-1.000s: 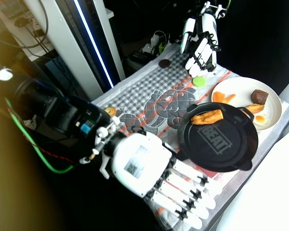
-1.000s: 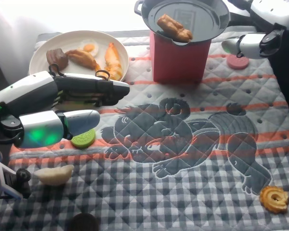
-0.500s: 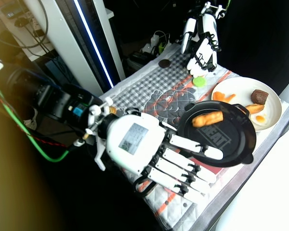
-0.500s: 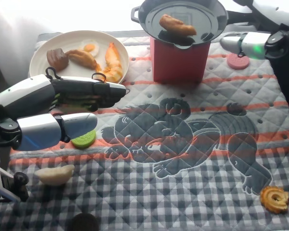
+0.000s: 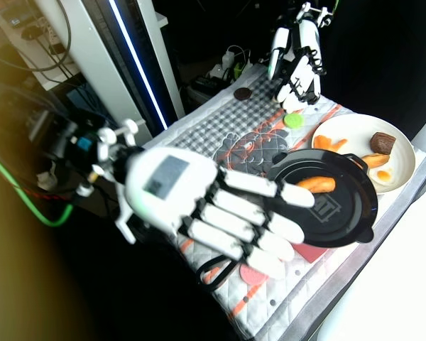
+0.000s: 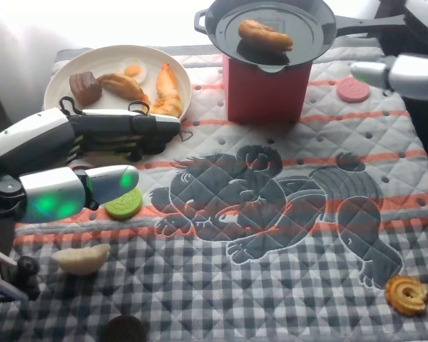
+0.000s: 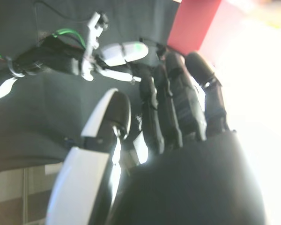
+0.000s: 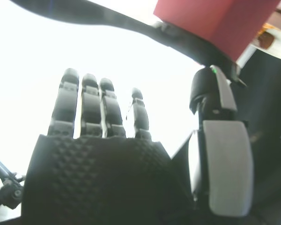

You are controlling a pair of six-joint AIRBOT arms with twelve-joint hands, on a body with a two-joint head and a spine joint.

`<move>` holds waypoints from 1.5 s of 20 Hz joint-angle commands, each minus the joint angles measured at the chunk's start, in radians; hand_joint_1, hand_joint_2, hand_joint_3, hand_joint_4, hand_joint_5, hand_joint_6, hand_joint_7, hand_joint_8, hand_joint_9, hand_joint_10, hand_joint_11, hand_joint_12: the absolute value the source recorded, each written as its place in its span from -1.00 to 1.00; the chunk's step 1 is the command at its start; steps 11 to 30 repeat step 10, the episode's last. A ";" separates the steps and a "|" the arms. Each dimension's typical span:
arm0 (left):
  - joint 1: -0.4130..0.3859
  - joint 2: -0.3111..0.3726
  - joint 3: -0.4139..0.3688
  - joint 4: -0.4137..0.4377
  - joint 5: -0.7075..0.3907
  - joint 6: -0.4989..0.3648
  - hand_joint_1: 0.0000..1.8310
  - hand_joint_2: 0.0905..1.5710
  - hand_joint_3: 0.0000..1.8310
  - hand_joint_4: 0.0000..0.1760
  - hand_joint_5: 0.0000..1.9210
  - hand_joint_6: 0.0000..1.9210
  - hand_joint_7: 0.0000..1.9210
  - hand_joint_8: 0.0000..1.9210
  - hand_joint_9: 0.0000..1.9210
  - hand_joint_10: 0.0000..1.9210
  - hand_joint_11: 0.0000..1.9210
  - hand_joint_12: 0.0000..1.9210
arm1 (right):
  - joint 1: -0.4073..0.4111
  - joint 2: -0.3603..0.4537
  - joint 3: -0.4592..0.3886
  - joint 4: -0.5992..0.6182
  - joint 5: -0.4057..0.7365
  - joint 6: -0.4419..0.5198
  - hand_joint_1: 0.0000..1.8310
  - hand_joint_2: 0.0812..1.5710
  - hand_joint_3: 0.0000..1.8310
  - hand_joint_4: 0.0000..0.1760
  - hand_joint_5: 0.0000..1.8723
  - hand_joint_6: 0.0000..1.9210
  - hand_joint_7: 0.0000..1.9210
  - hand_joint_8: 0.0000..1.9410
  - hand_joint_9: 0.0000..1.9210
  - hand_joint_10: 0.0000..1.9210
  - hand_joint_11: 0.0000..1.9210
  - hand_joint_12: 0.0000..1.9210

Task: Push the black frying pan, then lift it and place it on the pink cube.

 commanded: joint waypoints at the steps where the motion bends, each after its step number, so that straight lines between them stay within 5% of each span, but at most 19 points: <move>1: -0.001 0.016 -0.008 -0.024 -0.142 0.004 -0.05 0.74 -1.00 -1.00 -0.53 -1.00 -0.55 -1.00 -0.50 -0.99 -1.00 0.51 | 0.002 0.036 -0.030 -0.040 0.196 0.001 -0.44 0.43 -1.00 0.44 -1.00 -1.00 -1.00 -1.00 -1.00 -1.00 -1.00 -1.00; 3: 0.009 0.034 -0.021 -0.033 -0.165 0.014 -0.22 0.72 -1.00 -0.92 -0.69 -1.00 -0.70 -1.00 -0.65 -1.00 -1.00 0.45 | -0.031 0.094 -0.097 -0.073 0.265 0.001 -0.59 0.40 -1.00 0.42 -1.00 -1.00 -1.00 -1.00 -1.00 -1.00 -1.00 -1.00; 4: 0.013 0.043 -0.028 -0.040 -0.177 0.023 -0.65 0.75 -1.00 -1.00 -0.97 -1.00 -0.97 -1.00 -0.95 -1.00 -1.00 -0.25 | -0.052 0.122 -0.128 -0.085 0.303 0.001 -0.52 0.45 -0.99 0.18 -1.00 -1.00 -1.00 -1.00 -1.00 -1.00 -1.00 -1.00; 5: 0.017 0.053 -0.036 -0.047 -0.193 0.036 -0.65 0.75 -1.00 -1.00 -0.97 -1.00 -0.97 -1.00 -0.95 -1.00 -1.00 -0.25 | -0.073 0.146 -0.157 -0.095 0.340 0.002 -0.52 0.45 -0.99 0.18 -1.00 -1.00 -1.00 -1.00 -1.00 -1.00 -1.00 -1.00; 6: 0.025 0.064 -0.045 -0.060 -0.217 0.048 -0.93 0.71 -1.00 -1.00 -1.00 -1.00 -1.00 -1.00 -1.00 -1.00 -1.00 -0.94 | -0.103 0.178 -0.192 -0.108 0.387 0.005 -0.50 0.45 -1.00 -0.11 -1.00 -1.00 -1.00 -1.00 -1.00 -1.00 -1.00 -1.00; 10: 0.041 0.089 -0.055 -0.087 -0.260 0.054 -0.99 0.56 -1.00 -1.00 -1.00 -1.00 -1.00 -1.00 -1.00 -1.00 -1.00 -1.00 | -0.205 0.236 -0.244 -0.141 0.511 0.083 -0.55 0.41 -1.00 -0.18 -1.00 -1.00 -1.00 -1.00 -1.00 -1.00 -1.00 -1.00; 30: 0.041 0.089 -0.055 -0.087 -0.260 0.054 -0.99 0.56 -1.00 -1.00 -1.00 -1.00 -1.00 -1.00 -1.00 -1.00 -1.00 -1.00 | -0.205 0.236 -0.244 -0.141 0.511 0.083 -0.55 0.41 -1.00 -0.18 -1.00 -1.00 -1.00 -1.00 -1.00 -1.00 -1.00 -1.00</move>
